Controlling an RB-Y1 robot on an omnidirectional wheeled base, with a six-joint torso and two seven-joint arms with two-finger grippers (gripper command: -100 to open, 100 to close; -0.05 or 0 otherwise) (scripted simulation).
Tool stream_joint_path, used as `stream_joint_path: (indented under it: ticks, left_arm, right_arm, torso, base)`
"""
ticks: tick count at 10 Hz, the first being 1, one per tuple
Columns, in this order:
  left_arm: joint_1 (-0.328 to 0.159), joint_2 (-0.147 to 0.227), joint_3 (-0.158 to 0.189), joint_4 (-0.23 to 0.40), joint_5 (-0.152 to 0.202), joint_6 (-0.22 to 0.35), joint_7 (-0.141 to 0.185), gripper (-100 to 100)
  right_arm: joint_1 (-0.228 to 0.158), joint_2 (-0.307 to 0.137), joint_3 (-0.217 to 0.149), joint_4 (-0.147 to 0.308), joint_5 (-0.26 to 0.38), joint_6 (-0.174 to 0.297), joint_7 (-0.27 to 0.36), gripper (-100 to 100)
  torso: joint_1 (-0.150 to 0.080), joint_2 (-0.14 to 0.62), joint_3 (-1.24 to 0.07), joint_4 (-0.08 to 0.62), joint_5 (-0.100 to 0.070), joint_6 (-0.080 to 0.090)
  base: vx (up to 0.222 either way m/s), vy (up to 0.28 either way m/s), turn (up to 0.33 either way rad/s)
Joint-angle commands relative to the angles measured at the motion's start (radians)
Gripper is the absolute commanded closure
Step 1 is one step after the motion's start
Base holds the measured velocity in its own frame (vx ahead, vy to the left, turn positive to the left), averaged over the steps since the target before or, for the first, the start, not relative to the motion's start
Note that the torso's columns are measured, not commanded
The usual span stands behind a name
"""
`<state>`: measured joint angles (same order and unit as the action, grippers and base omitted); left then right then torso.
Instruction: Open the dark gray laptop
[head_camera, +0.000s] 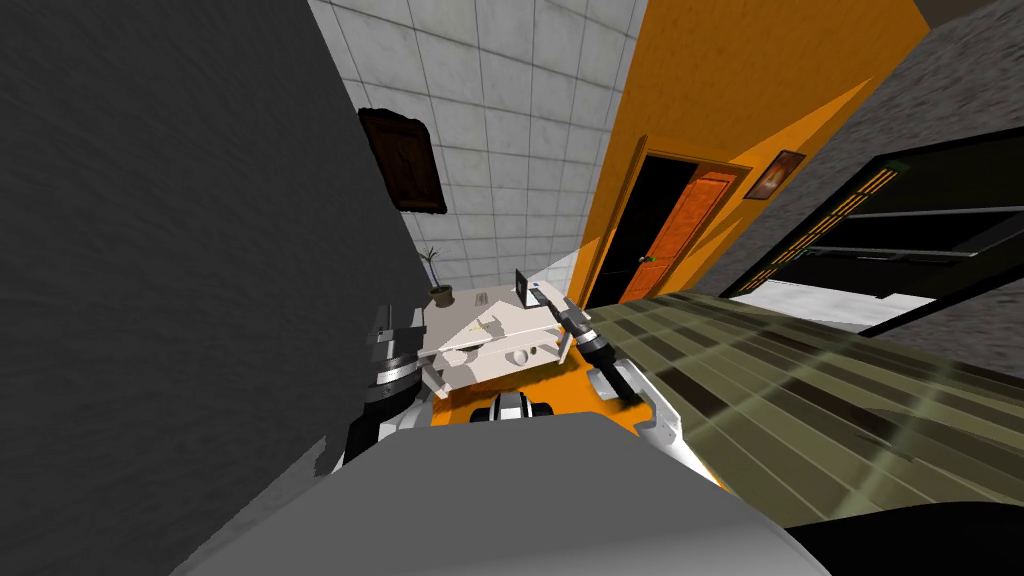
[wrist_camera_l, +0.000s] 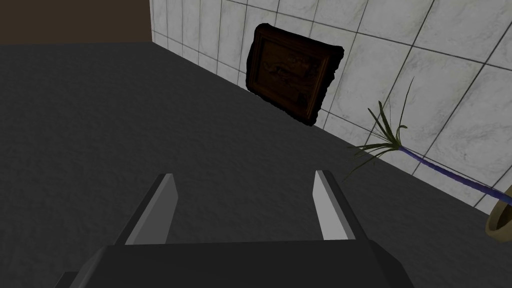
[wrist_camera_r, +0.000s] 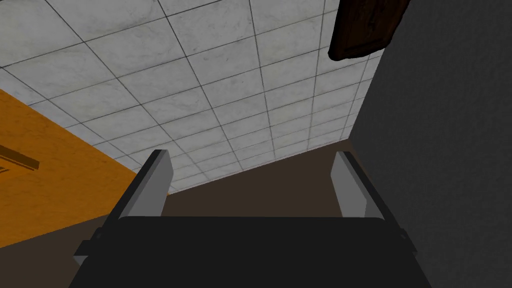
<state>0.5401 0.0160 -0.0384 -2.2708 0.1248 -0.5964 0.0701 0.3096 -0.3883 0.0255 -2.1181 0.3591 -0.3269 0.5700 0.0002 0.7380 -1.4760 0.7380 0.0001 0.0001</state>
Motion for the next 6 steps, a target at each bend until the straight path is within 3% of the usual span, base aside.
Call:
stream_joint_path:
  ticks: [1, 6]
  left_arm:
    - [0.0, 0.0, 0.0, 0.0, 0.0, 0.0, 0.0, 0]
    - [0.0, 0.0, 0.0, 0.0, 0.0, 0.0, 0.0, 0]
  right_arm:
    - [-0.024, -0.032, 0.01, 0.028, 0.055, 0.028, 0.06, -100]
    - [-0.089, -0.119, 0.033, 0.111, 0.185, 0.097, 0.19, -100]
  torso:
    - [0.0, 0.0, 0.0, 0.0, 0.0, 0.0]
    - [0.0, 0.0, 0.0, 0.0, 0.0, 0.0]
  base:
    - [0.012, 0.016, 0.037]
    - [0.016, 0.02, 0.05]
